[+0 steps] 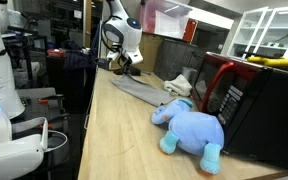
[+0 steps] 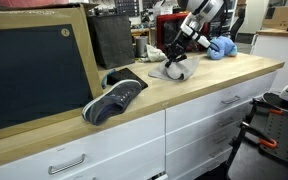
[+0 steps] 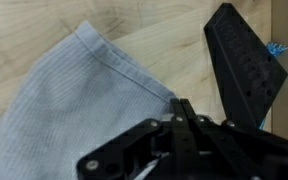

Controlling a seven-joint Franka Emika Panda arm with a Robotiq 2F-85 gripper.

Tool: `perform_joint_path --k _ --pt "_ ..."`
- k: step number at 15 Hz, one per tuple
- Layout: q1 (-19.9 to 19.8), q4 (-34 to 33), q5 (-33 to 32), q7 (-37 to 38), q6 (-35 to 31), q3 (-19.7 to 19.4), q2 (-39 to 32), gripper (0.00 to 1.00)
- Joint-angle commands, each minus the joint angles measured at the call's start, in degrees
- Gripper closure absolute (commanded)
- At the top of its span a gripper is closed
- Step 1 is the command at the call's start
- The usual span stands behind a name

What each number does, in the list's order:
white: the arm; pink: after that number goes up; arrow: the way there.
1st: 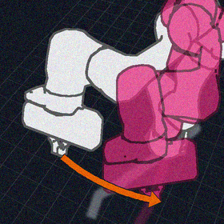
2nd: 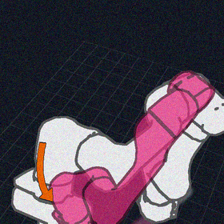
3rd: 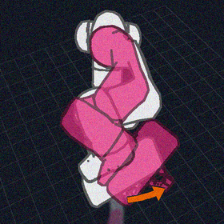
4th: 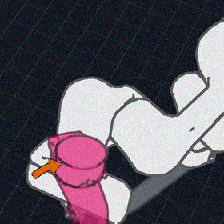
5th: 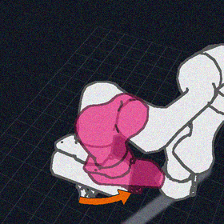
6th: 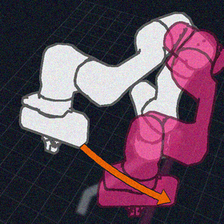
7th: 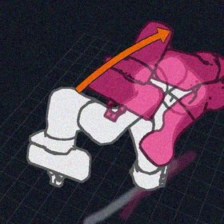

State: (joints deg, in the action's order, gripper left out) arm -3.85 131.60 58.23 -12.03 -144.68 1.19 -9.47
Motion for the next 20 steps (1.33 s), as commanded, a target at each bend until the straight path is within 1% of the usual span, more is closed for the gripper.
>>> perform_joint_path --k 1,6,11,13,15,18,20 --pt "1.9 -0.4 3.0 0.3 0.6 1.1 2.1 0.99" --pt "4.5 -2.0 3.7 2.0 -0.1 2.6 2.4 0.99" --pt "6.1 -5.7 3.0 7.5 -1.4 2.9 0.6 0.99" --pt "6.4 -7.3 2.7 10.8 -2.8 2.7 -0.5 0.71" --pt "6.3 -8.6 3.0 13.2 -3.8 2.5 -1.2 0.58" --pt "5.6 -11.0 3.0 16.4 -4.5 1.8 -2.4 0.34" --pt "5.2 -13.2 1.9 19.4 -5.0 0.8 -3.9 0.21"
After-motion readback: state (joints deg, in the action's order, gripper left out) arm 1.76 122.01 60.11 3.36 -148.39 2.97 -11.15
